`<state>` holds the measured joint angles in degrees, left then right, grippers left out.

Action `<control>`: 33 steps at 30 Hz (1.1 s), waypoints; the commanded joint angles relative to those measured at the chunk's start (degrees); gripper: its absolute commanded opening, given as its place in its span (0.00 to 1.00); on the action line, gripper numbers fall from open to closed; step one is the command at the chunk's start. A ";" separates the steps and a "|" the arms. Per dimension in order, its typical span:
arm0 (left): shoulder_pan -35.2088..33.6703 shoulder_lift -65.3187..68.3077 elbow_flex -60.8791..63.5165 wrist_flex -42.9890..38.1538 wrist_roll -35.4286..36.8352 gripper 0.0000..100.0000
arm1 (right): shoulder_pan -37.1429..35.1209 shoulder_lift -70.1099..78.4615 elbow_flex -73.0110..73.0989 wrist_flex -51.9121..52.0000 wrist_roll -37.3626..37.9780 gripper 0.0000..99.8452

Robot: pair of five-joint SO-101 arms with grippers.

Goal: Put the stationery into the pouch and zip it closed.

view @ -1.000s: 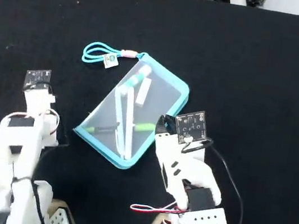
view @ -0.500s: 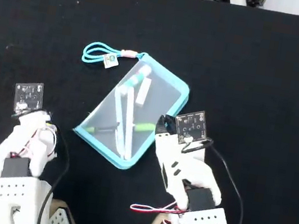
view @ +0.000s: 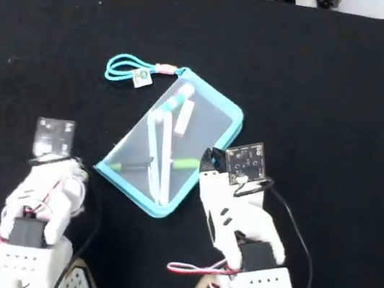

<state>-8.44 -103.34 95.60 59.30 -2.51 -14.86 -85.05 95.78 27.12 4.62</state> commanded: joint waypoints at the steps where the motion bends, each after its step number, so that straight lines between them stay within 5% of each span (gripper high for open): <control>1: 4.26 -0.62 1.80 -2.46 -2.02 0.03 | -0.35 -1.19 -3.30 0.26 0.44 0.01; 6: 3.65 -0.53 1.80 -0.88 -6.77 0.03 | 0.00 -1.36 -3.38 0.26 0.44 0.01; 12: 3.65 -0.53 1.80 13.36 -6.59 0.03 | 0.18 -1.36 -7.08 4.48 0.97 0.01; 22: 3.74 -0.70 1.71 13.45 -6.59 0.03 | 7.21 -1.45 -11.21 22.33 6.15 0.01; 33: 3.65 -0.70 1.71 13.45 -6.59 0.03 | 18.99 -1.45 -3.38 22.77 6.15 0.01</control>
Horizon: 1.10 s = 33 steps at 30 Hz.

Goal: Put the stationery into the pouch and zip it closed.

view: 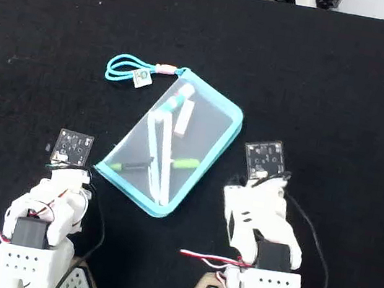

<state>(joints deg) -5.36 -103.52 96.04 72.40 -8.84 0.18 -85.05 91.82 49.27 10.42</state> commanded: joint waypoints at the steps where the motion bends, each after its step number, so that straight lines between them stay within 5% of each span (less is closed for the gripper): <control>1: 0.57 -0.53 1.27 0.35 -0.26 0.03 | 5.27 -1.45 1.01 0.62 0.26 0.01; 8: 0.57 -0.53 1.27 0.35 -0.26 0.03 | 10.64 -1.45 3.82 0.62 -0.35 0.01; 15: 0.57 -0.53 1.27 0.35 -0.26 0.03 | 7.30 -1.45 4.70 0.70 -8.26 0.01; 33: 0.57 -0.53 1.27 0.35 -0.26 0.03 | 6.24 -1.45 5.41 0.70 -8.26 0.01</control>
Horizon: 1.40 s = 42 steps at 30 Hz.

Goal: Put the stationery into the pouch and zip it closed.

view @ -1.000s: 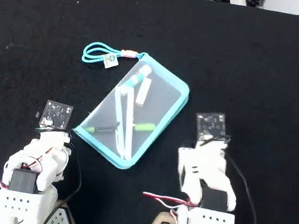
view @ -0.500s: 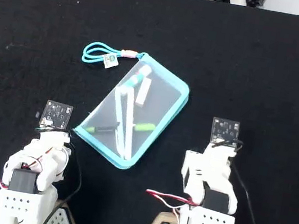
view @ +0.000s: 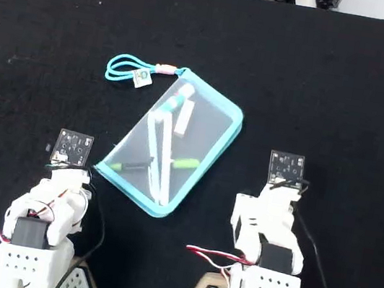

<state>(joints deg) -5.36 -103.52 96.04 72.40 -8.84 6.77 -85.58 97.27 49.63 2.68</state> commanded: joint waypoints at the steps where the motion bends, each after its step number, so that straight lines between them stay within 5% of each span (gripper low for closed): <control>1: 0.57 -0.53 1.27 0.35 -0.26 0.03 | -0.35 -0.92 -0.04 0.35 -0.53 0.01; 18: 0.57 -0.53 1.27 0.35 -0.26 0.03 | -0.44 -1.27 -0.04 0.35 -0.18 0.01; 29: 0.57 -0.53 1.27 0.35 -0.26 0.03 | -0.09 -18.86 -0.48 0.44 -0.09 0.01; 42: 0.57 -0.53 1.27 0.35 -0.26 0.03 | -0.35 -22.99 -0.66 3.87 -0.09 0.01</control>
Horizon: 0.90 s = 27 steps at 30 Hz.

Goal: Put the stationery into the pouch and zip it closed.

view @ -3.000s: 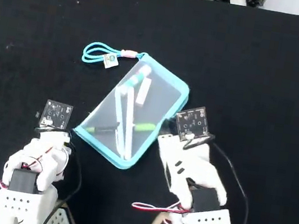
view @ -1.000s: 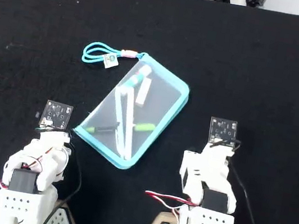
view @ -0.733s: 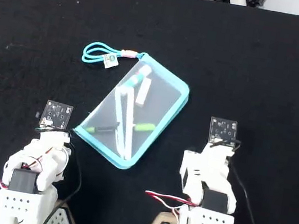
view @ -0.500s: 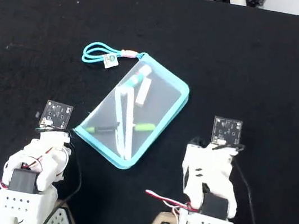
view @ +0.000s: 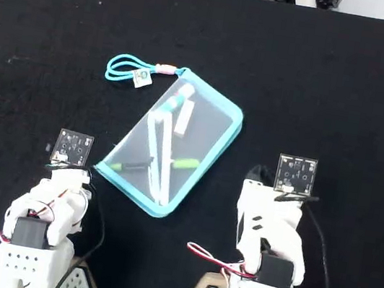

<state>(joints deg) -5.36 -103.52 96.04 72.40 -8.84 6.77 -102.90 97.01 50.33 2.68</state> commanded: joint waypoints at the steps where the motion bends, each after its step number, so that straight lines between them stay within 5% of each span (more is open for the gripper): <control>1: 0.57 -0.53 1.27 0.35 -0.26 0.03 | -0.35 -5.67 -0.40 5.98 -0.09 0.01; 5: 0.57 -0.53 1.27 0.35 -0.26 0.03 | -0.26 -5.58 -0.40 24.62 -0.09 0.01; 27: 0.57 -0.53 1.27 0.35 -0.26 0.03 | -0.18 -5.58 -0.48 24.62 0.00 0.01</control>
<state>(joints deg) -5.36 -103.52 96.04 72.40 -8.84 6.77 -102.99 97.01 74.51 2.68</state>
